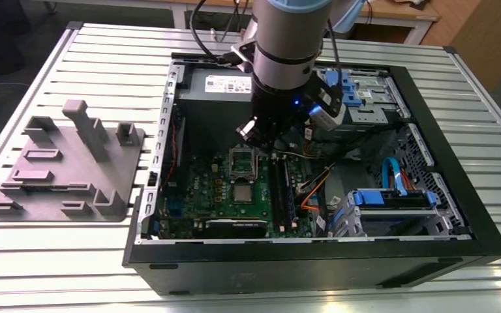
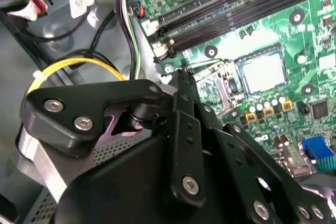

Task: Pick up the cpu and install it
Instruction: 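Close the cpu cover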

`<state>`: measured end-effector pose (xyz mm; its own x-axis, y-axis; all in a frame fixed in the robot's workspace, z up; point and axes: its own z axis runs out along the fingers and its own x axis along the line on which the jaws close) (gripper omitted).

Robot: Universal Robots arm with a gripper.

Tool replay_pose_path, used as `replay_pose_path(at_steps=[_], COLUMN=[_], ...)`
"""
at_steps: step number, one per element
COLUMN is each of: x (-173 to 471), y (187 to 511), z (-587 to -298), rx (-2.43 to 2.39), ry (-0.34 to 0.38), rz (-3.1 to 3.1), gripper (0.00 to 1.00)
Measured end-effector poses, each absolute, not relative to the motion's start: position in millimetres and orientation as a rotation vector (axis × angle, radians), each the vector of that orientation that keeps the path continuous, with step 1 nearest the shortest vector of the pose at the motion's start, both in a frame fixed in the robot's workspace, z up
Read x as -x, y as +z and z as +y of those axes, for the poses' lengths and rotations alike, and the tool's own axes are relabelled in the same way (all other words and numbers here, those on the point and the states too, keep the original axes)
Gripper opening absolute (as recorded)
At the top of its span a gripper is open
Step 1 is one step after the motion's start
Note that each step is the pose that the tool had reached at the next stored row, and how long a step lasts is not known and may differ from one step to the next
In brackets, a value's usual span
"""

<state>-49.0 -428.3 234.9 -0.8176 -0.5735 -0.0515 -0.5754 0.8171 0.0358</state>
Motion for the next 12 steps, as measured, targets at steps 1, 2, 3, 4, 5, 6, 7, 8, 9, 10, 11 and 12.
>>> replay_pose_path(at_steps=[1,2,3,4,5,6,7,8,9,10,11,12], x=[48,47,46,46,46,46,46,46,46,46,46,46], y=[234,234,233,232,230,229,227,226,225,224,223,222], z=[-428,-428,-428,-428,-427,-426,-426,-425,-424,-423,-423,-422], rx=[0.938,0.941,0.944,0.948,0.954,0.96,0.965,0.97,0.975,0.978,0.98,0.982], ry=[0.077,0.077,0.077,0.077,0.077,0.078,0.078,0.078,0.078,0.079,0.08,0.081], rz=[2.957,2.956,2.955,2.954,2.952,2.95,2.949,2.947,2.946,2.945,2.944,2.943], gripper=[0.1,0.1,0.1,0.1,0.1,0.1,0.1,0.1,0.1,0.1,0.1,0.1])
